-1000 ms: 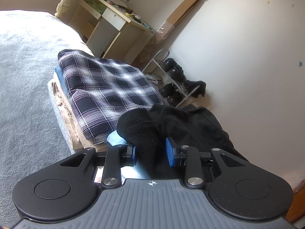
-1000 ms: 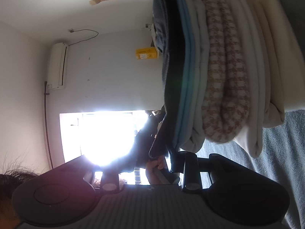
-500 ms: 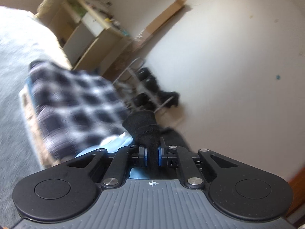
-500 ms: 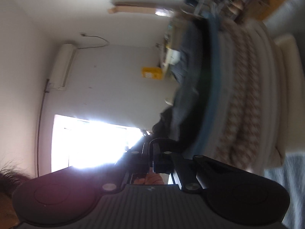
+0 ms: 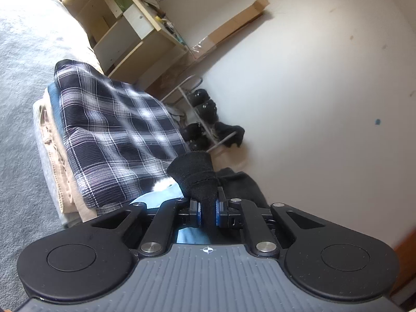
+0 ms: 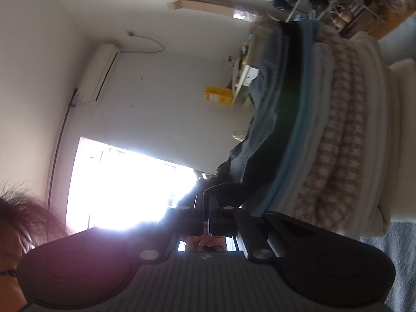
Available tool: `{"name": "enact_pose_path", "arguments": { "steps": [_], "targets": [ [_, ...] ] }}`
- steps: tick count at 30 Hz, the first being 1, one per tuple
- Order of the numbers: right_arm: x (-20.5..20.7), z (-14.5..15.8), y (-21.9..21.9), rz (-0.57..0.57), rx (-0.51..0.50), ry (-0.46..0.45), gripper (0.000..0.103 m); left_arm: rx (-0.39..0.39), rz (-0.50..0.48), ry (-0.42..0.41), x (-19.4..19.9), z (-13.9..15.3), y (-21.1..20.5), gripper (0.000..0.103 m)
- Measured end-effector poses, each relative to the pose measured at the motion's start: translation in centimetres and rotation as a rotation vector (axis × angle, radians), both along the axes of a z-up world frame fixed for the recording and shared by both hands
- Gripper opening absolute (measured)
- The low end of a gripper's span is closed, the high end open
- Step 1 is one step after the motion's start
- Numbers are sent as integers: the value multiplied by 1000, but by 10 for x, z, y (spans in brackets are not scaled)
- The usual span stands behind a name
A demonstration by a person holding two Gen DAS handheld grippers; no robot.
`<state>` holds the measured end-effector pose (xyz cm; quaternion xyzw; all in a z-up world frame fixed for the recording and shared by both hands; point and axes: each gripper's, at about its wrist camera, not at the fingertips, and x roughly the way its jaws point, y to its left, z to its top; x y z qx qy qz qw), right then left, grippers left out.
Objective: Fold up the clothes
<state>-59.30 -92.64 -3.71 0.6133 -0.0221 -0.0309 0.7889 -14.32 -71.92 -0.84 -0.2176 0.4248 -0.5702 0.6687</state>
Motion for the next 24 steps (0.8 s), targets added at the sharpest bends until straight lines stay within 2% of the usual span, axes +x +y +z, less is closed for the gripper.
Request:
{"name": "enact_pose_path", "arguments": {
  "steps": [3,6,11,13,15,16,18,20,21,24],
  "targets": [
    [-2,-13,4,7,45,40,2,34,-11,10,4,-10,1,7],
    [-4,-24,8,9,78,66,3,27,-15,22,4,-15,2,8],
    [-9,-28,3,28,152,19,7,27,-19,35,5,-15,2,8],
    [-10,-27,1,35,172,9,25,28,-23,34,6,-15,2,9],
    [-11,-24,1,39,165,3,33,28,-25,31,6,-15,2,9],
    [-10,-22,1,41,156,4,34,28,-25,31,6,-16,2,9],
    [-6,-19,3,49,138,19,33,28,-22,35,5,-17,2,9],
    [0,-18,6,65,114,57,24,27,-22,38,5,-18,3,10],
    [2,-17,7,69,94,82,7,28,-24,37,5,-19,3,10],
    [-1,-14,13,48,27,133,4,25,-34,66,8,-19,3,11]
  ]
}}
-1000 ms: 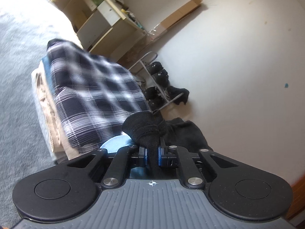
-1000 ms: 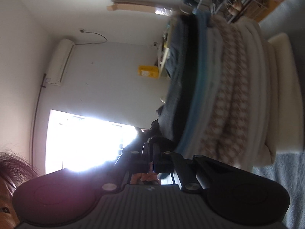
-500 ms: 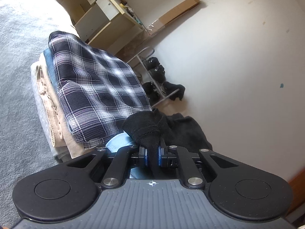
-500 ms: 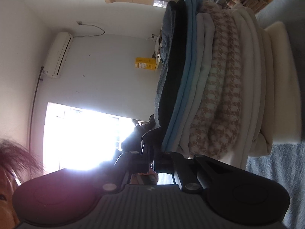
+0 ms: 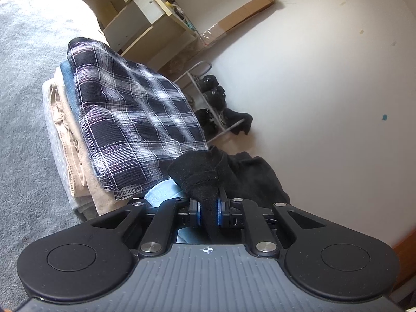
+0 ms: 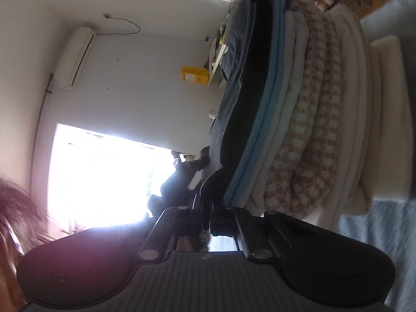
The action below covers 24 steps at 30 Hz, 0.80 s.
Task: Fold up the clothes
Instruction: 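Lower the black shirt onto the plaid-topped clothes stack with the left gripper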
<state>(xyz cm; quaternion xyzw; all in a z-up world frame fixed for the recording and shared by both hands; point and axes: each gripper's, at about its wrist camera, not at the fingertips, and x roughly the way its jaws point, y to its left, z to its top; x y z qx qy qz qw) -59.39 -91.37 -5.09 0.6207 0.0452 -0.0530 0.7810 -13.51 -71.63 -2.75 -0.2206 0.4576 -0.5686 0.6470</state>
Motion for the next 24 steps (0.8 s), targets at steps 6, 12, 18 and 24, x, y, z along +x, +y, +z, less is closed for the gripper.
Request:
{"name": "enact_pose_path", "arguments": {
  "steps": [6,12,18,24],
  "targets": [
    [-10,-7,-1,-2,31,-3,4,-41,18,144,13,-5,3,26],
    [-15,-7,-1,-13,31,-31,4,-94,56,135,13,2,10,9],
    [-15,-4,-6,-19,9,-36,4,-75,60,69,13,9,9,6],
    [-17,2,-2,-23,-16,-34,3,-119,37,37,13,24,3,5]
  ]
}}
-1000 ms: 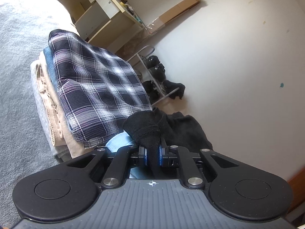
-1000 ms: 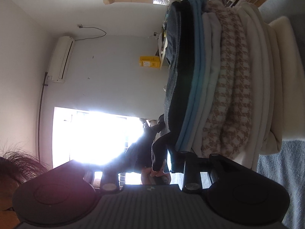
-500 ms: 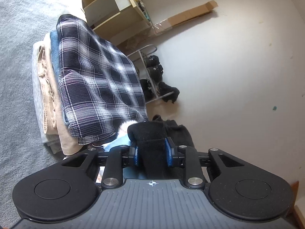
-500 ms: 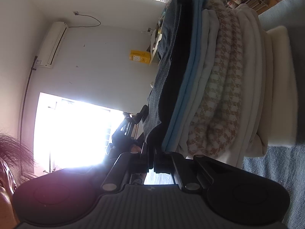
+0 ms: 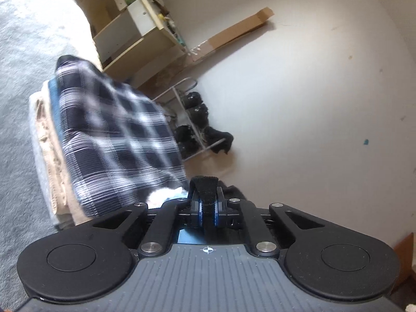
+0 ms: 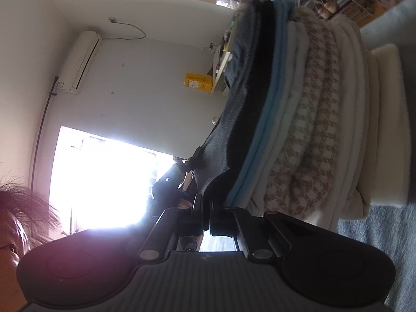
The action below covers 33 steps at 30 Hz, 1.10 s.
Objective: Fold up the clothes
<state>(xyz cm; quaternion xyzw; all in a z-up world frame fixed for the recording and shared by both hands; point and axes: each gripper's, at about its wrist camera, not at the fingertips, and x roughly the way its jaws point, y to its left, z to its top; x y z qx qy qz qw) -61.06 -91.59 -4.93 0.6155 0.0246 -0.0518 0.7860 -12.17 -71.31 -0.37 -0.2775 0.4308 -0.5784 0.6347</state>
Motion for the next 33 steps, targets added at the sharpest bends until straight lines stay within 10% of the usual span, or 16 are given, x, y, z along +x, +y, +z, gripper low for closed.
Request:
{"name": "enact_pose_path", "arguments": {
  "steps": [5,8,17,22,26,33],
  "targets": [
    [2,-7,-1,-5,25,34,3,107,1,19,5,-29,2,6],
    [2,-10,-1,-4,36,38,3,142,5,41,8,-43,7,25],
    [1,3,3,-6,-3,82,7,154,153,-86,6,-20,32,37],
    [-27,11,8,-108,-86,142,37,102,185,-283,-27,13,48,37],
    [-50,37,11,-233,-270,179,36,50,-21,-517,-91,35,41,37],
    [27,107,39,-244,-931,347,30,-55,-342,-746,-196,27,28,37]
  ]
}}
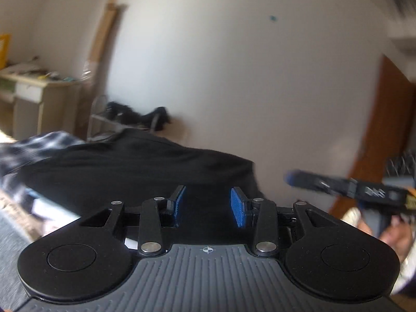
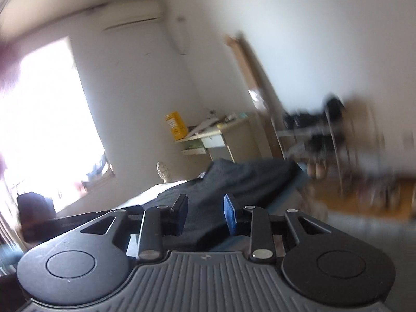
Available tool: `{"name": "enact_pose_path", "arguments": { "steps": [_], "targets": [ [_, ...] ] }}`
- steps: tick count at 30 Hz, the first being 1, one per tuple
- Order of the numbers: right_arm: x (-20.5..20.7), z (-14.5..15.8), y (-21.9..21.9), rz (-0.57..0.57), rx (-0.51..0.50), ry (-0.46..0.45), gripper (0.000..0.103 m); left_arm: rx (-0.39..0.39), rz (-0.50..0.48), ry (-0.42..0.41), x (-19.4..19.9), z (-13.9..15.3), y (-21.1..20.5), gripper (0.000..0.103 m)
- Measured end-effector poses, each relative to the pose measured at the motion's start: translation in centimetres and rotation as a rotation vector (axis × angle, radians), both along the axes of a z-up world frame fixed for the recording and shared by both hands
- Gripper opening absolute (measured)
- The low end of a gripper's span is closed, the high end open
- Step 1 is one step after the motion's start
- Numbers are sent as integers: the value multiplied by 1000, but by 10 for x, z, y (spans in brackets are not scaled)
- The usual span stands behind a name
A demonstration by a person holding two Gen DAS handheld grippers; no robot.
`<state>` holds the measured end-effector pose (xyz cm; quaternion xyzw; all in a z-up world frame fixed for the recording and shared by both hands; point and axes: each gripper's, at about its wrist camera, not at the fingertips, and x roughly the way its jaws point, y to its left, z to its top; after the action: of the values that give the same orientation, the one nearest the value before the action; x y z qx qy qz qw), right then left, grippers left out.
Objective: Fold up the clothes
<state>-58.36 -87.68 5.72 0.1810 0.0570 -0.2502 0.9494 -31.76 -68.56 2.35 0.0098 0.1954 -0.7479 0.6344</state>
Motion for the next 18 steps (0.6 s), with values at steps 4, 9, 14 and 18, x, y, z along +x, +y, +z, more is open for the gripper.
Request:
{"name": "enact_pose_path", "arguments": {
  "steps": [4,9,14,18],
  "targets": [
    [38,-13,3,88,-173,95,30,29,-31,-49,-18,-17,-9,37],
    [51,-49,-30,60,-229,167,29,41,-36,-54,-18,-25,-8,37],
    [32,-65,-94,-96,-114,46,21,35,-48,-50,-17,-26,-7,37],
    [15,-75,-132,-230,8,-9,10,32,-55,-33,-13,-26,-8,38]
  ]
}}
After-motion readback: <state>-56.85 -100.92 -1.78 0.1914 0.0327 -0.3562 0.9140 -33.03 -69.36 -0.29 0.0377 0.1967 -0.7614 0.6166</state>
